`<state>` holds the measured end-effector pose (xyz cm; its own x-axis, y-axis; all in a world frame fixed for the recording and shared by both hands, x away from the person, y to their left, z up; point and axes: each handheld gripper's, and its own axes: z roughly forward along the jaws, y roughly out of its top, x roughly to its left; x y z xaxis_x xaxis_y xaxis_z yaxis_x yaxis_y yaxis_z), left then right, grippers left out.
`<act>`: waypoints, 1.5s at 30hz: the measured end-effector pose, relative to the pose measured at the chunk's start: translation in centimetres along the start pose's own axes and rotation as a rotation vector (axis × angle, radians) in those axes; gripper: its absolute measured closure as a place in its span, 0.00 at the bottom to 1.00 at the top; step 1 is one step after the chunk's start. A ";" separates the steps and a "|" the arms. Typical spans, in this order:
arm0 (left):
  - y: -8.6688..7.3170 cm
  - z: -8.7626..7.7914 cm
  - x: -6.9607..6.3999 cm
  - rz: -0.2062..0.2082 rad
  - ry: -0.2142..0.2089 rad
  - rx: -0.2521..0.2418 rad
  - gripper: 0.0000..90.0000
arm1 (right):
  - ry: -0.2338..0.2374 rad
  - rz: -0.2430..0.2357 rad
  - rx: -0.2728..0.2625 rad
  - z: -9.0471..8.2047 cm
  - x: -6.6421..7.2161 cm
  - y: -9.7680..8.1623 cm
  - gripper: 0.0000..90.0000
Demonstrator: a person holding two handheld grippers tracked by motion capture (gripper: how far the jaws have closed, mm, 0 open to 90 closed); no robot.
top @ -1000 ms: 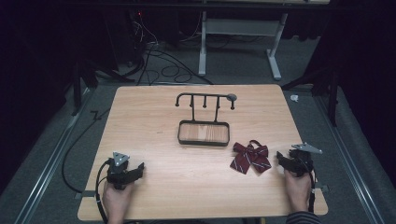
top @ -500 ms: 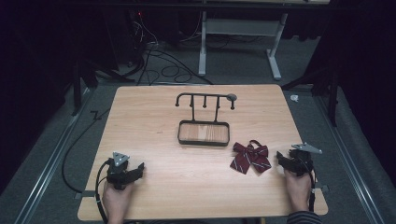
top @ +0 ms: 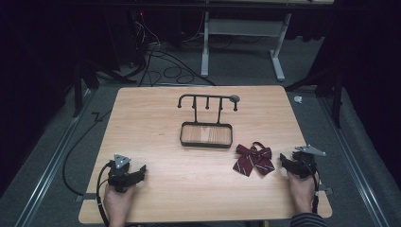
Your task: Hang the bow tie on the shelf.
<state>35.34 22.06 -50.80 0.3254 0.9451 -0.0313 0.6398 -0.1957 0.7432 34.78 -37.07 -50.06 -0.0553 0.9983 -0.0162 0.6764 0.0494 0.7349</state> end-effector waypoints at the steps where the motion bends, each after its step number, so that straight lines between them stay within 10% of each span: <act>1: 0.0 0.0 0.0 0.000 0.000 -0.001 0.31 | 0.000 0.000 0.000 0.0 0.0 0.0 0.51; 45: 0.0 0.0 -0.1 0.007 0.004 0.001 0.31 | 0.180 -0.018 -0.102 -2.5 1.6 1.6 0.68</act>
<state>35.35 21.96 -50.82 0.3271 0.9447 -0.0240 0.6382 -0.2021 0.7429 34.00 -35.44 -47.21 -0.2026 0.9756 0.0848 0.5970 0.0544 0.8004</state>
